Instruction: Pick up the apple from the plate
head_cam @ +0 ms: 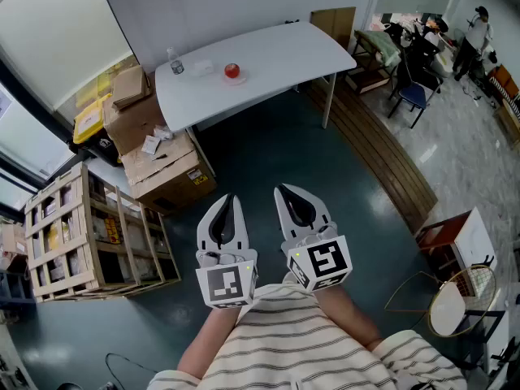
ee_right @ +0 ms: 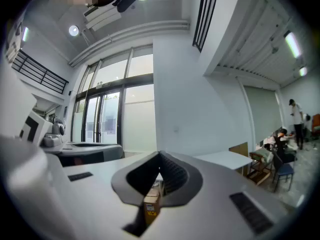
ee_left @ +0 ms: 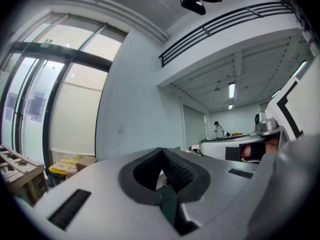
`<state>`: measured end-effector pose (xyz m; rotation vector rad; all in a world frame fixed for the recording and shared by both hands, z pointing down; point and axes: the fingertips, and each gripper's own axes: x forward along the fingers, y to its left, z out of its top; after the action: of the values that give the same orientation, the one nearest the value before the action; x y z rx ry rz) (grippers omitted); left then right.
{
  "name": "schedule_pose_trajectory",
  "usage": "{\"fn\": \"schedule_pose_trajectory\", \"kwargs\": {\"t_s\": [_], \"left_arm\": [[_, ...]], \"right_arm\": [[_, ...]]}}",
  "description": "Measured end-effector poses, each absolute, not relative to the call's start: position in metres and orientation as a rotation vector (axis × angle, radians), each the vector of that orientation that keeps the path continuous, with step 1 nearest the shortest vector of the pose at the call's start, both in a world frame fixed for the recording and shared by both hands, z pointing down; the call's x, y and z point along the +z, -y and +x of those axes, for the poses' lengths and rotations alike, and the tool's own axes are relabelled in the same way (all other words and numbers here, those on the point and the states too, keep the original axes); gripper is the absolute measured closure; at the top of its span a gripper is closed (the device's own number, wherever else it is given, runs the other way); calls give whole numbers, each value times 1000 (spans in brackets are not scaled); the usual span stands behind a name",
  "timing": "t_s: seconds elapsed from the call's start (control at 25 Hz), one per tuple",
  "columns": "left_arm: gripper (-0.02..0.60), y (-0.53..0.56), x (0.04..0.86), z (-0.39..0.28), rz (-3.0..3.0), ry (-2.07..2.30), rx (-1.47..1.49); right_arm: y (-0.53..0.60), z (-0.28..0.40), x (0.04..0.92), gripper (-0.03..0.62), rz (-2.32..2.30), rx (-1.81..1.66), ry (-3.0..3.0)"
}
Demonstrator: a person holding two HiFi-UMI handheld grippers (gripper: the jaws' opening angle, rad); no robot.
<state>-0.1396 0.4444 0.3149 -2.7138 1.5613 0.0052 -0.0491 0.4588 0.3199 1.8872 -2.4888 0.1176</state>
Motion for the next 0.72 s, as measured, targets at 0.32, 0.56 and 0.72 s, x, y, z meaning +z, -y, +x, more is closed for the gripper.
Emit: {"fn": "schedule_pose_trajectory", "kwargs": {"t_s": [0.32,0.56,0.72], "left_arm": [[577,-438,313,-127,-2711,-1577,-2],[577,-445,318,-105,-2685,-1601,-9],[577,-452,322,-94,-2663,-1637,-9]], "right_arm": [[-453,-37,320,582,1873,107,2509],[-456,-15,326,582,1847,120,2544],[-459,-1,329,580,1833,96,2545]]}}
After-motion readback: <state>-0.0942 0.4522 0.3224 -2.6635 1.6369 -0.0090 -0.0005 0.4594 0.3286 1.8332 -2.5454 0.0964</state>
